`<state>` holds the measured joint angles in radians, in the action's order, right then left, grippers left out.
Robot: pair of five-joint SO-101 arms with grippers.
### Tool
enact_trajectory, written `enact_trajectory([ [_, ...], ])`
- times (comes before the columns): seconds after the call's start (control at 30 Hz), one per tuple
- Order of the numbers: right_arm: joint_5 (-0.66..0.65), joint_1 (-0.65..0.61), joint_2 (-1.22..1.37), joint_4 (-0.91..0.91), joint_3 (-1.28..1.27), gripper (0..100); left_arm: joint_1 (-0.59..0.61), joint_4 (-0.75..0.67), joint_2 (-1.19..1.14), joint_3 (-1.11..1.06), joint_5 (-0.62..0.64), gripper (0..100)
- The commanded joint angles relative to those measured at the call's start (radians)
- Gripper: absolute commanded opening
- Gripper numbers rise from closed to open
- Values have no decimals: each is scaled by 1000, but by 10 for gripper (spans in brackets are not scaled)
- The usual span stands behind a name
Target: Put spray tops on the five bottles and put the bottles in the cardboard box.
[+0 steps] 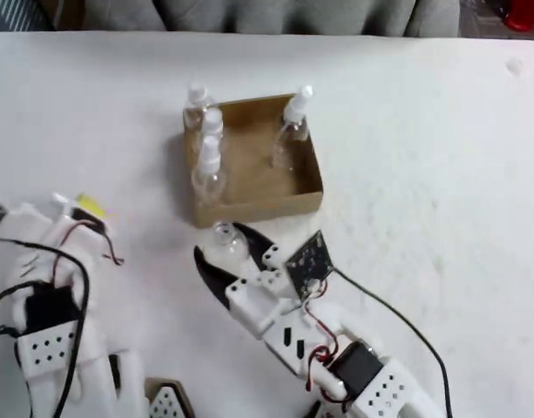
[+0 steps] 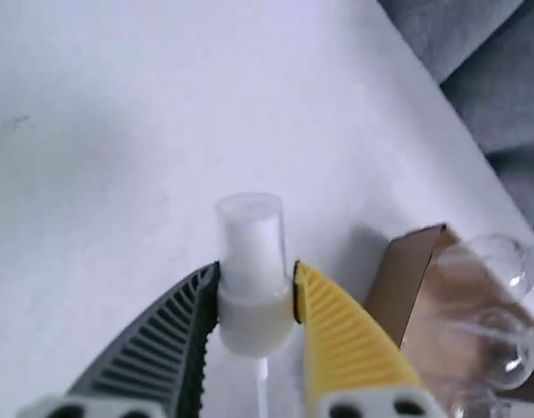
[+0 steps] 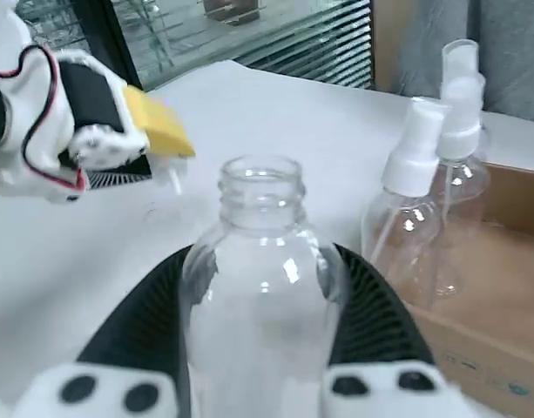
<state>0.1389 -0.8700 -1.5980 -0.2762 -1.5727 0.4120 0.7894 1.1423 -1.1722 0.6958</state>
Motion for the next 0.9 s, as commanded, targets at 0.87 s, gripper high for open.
enact_trajectory([
  [0.87,-3,-58,-24,19,-25,17,-24,115,209,779,-21,21],
])
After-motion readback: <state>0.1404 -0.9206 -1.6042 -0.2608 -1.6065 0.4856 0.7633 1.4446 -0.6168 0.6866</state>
